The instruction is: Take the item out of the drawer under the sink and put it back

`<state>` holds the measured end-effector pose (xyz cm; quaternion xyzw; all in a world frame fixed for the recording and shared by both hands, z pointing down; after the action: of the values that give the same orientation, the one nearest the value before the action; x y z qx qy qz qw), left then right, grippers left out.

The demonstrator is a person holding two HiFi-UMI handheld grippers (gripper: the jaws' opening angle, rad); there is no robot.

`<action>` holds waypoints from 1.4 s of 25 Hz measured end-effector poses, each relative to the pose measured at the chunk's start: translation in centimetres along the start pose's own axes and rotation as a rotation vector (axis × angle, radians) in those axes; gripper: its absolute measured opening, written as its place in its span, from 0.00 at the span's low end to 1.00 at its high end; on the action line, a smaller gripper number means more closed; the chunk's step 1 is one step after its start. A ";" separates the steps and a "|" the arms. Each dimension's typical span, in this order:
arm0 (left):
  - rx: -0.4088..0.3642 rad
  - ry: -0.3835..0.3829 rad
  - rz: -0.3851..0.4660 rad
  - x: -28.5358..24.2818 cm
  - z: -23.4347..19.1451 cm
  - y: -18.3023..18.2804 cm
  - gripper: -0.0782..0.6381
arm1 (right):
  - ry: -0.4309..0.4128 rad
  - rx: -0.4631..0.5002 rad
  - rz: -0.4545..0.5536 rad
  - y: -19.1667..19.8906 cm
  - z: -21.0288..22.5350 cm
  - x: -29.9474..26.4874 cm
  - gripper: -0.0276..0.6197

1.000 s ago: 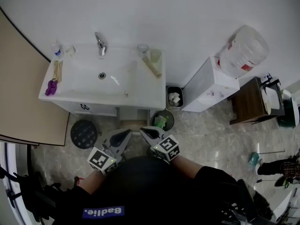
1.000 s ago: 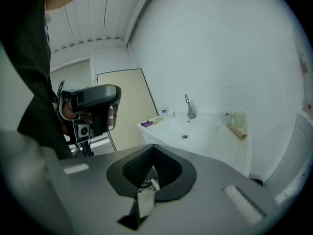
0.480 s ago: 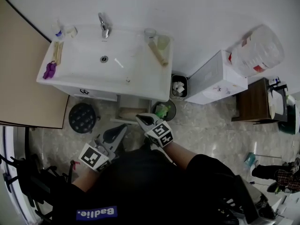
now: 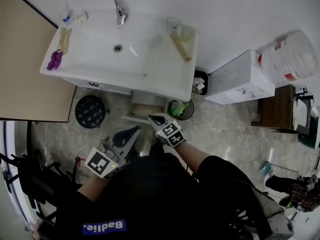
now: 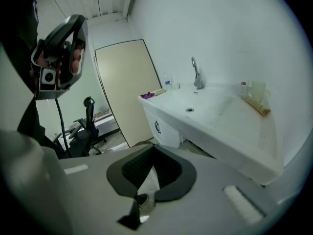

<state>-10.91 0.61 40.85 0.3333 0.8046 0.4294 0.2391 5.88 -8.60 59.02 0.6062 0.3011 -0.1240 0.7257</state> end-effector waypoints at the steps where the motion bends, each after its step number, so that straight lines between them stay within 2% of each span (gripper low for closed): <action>1: 0.001 0.003 -0.004 -0.1 -0.2 0.1 0.12 | -0.002 0.004 -0.017 0.5 0.2 -0.6 0.04; 10: 0.031 -0.020 -0.038 0.7 -1.5 1.4 0.12 | -0.030 0.031 -0.168 4.5 1.9 -5.4 0.04; 22: 0.049 -0.050 -0.057 1.4 -3.9 2.2 0.12 | -0.061 0.137 -0.329 8.3 4.4 -11.0 0.05; 35: 0.053 -0.055 -0.056 0.7 -5.7 2.3 0.12 | -0.127 0.260 -0.482 12.3 5.8 -16.4 0.11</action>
<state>-14.49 -0.97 45.68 0.3282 0.8179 0.3918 0.2641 1.32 -14.32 79.06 0.5963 0.3718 -0.3683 0.6087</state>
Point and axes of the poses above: the fingertips, and each gripper's own axes: x backward along the fingers, z to its right, y out of its underside, the point moved 10 cm from there along x, backward along the fingers, and after that the axes turned 13 degrees about x, right-handed, at the moved point
